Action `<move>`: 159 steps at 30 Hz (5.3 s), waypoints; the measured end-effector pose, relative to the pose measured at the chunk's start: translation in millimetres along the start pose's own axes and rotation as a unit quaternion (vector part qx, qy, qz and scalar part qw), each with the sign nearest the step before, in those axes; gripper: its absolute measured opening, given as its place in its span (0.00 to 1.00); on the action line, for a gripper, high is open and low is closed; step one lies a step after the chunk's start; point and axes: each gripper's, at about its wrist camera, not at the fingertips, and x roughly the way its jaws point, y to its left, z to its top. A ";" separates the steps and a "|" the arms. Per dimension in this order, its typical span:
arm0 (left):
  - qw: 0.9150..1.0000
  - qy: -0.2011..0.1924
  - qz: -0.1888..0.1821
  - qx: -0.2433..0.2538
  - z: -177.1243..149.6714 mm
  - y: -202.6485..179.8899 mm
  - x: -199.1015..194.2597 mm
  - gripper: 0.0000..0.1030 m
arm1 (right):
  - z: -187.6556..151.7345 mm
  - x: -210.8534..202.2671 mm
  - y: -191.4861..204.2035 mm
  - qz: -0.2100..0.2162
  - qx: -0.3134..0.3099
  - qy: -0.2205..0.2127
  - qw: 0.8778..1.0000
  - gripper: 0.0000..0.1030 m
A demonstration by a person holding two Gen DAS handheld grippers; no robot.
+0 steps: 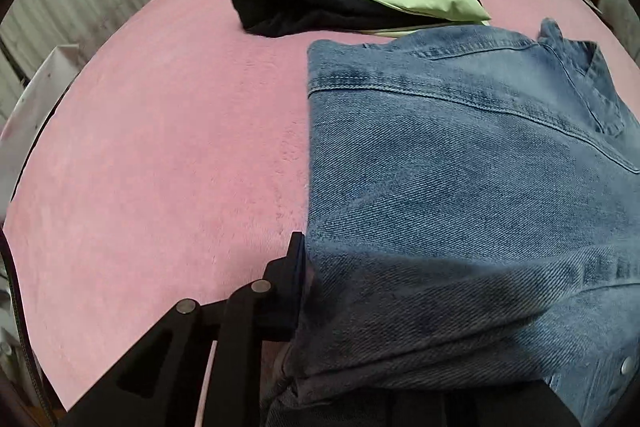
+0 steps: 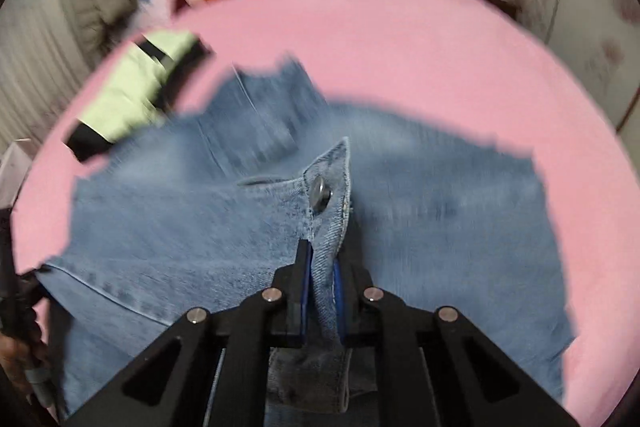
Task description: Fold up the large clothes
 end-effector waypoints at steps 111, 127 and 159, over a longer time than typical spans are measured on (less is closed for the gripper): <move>0.992 -0.012 -0.114 0.048 8.2 -15.5 -24.7 0.25 | -17.6 4.7 114.6 0.076 -0.101 0.000 0.992 0.41; 0.993 -0.082 -0.067 0.062 -11.9 -28.0 -148.0 0.66 | -49.1 -114.1 -1.8 0.032 -0.039 0.001 0.999 0.29; 0.989 0.015 -0.148 0.028 -143.2 -24.9 -242.2 0.76 | -165.1 -260.0 -70.4 0.027 -0.031 -0.085 0.996 0.45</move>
